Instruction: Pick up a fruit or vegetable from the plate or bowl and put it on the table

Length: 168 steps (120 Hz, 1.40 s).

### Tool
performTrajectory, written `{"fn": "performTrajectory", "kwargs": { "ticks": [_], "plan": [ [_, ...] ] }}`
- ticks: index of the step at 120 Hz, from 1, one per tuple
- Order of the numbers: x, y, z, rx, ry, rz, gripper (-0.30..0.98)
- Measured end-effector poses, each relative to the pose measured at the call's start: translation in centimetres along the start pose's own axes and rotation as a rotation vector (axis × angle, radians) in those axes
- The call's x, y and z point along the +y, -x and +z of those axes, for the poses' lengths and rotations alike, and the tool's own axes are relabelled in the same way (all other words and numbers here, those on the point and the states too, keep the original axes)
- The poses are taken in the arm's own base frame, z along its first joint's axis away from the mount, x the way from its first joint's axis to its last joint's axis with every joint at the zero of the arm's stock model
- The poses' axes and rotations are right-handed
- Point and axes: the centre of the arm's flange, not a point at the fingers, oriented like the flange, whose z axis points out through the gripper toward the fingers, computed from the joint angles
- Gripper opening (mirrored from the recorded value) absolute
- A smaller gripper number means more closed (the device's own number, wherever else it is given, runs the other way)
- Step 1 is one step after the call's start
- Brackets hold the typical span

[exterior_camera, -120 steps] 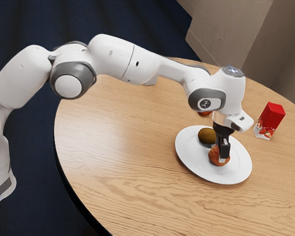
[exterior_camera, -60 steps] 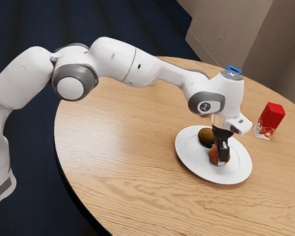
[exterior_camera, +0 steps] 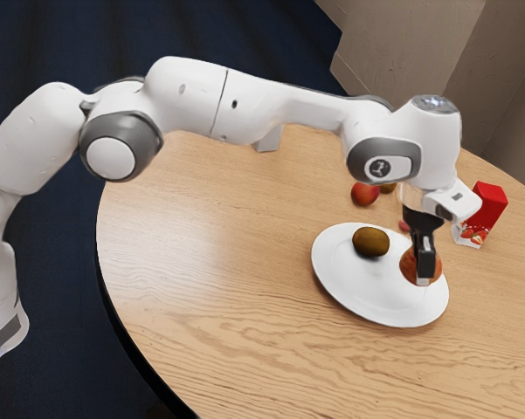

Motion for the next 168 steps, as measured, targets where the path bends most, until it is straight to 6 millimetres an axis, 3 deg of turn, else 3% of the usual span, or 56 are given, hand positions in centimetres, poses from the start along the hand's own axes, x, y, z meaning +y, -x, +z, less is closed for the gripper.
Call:
{"fn": "performTrajectory", "kwargs": {
  "ticks": [15, 23, 30, 50, 69, 79, 101, 153, 158, 161, 168],
  "plan": [
    [8.3, -0.9, -1.3, 0.015, 0.005, 0.106, 0.35],
    [10.7, -0.8, -0.2, 0.002, 0.016, 0.134, 0.35],
    [11.7, -0.6, 1.6, -0.021, 0.023, 0.142, 0.35],
    [12.4, 0.0, 6.3, -0.073, 0.040, 0.133, 0.34],
    [12.4, 0.2, 8.1, -0.089, 0.049, 0.119, 0.34],
    [12.4, 0.3, 8.5, -0.093, 0.051, 0.114, 0.35],
    [12.1, 0.4, 9.2, -0.101, 0.057, 0.105, 0.53],
    [12.1, 0.4, 9.2, -0.103, 0.065, 0.107, 0.64],
    [12.0, 0.3, 8.5, -0.096, 0.063, 0.108, 0.65],
    [11.7, 0.2, 6.7, -0.082, 0.053, 0.106, 0.65],
    [9.9, 0.5, -2.5, -0.037, -0.007, 0.098, 0.65]
  ]
}}
